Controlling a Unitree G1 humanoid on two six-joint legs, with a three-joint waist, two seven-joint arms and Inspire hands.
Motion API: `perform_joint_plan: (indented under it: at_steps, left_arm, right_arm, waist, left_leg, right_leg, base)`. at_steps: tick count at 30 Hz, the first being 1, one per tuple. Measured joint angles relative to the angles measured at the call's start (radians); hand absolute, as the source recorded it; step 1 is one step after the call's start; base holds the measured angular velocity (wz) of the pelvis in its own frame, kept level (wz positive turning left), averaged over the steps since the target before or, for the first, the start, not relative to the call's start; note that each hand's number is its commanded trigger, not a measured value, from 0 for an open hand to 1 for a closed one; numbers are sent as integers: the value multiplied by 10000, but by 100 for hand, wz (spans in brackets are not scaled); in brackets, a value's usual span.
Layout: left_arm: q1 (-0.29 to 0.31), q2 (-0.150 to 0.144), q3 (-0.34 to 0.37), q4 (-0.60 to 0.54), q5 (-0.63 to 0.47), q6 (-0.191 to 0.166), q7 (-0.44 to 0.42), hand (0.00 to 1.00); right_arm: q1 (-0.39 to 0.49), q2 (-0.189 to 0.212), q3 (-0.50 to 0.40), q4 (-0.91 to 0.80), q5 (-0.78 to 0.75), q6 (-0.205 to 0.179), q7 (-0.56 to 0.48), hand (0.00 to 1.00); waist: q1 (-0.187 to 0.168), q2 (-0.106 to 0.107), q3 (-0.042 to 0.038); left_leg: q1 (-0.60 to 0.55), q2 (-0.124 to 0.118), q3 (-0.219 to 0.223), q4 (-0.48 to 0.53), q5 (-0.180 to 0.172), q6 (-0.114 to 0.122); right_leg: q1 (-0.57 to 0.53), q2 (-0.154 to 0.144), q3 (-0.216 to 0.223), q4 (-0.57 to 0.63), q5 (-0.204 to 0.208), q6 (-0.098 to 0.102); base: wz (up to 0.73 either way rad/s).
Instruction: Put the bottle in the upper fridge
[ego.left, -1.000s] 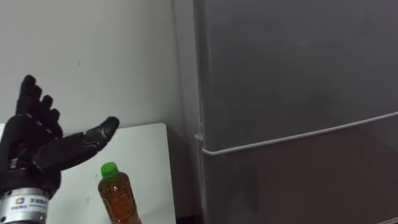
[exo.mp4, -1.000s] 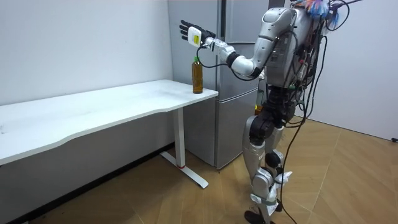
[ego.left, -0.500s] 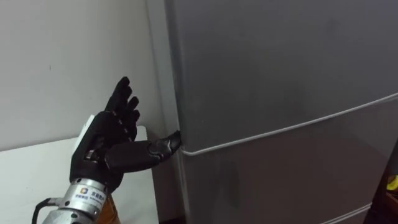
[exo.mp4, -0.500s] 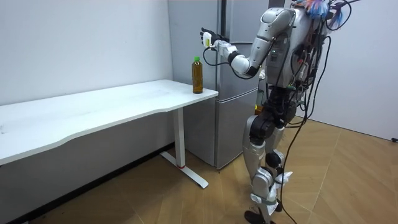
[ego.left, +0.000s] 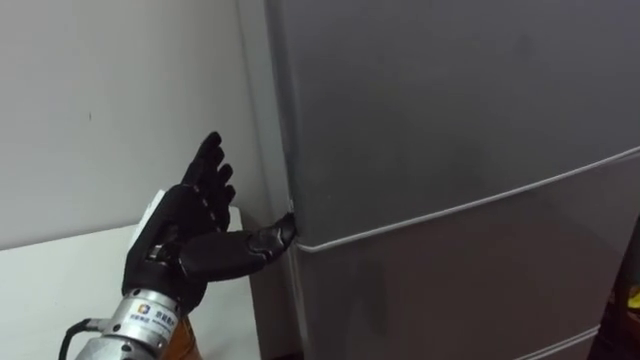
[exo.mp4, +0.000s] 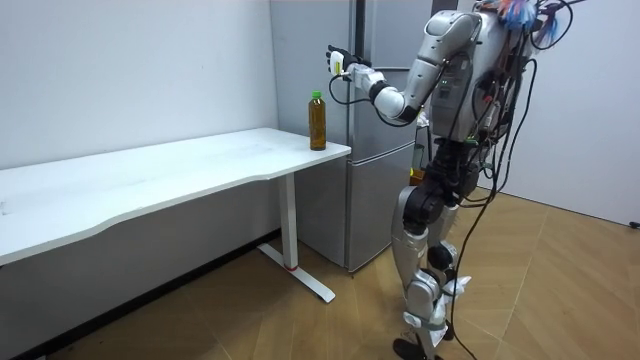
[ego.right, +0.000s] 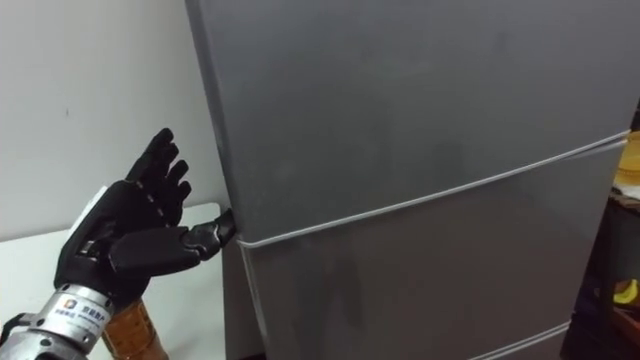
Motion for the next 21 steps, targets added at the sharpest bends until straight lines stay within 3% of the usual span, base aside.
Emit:
perform_joint_plan:
  at_steps: [6, 21]
  left_arm:
    - [0, 100, -68, -341, 0, 0, -225, 0]
    - [1, 415, -286, -1616, 99, 288, -1289, 0]
  right_arm:
    - [-49, -138, 319, 58, 254, -27, 1, 0]
    - [-92, -148, 405, 12, 238, -8, 24, 0]
  waist:
    - [-7, 102, 24]
    - [35, 80, 25]
  left_leg:
    - [-45, 11, -36, -13, -1, 0]
    - [-307, -24, -37, 24, 3, 5]
  right_leg:
    - [101, 3, -122, -9, 1, -2]
    - [-51, -69, -248, -177, 39, 47]
  base:
    - [6]
    - [2]
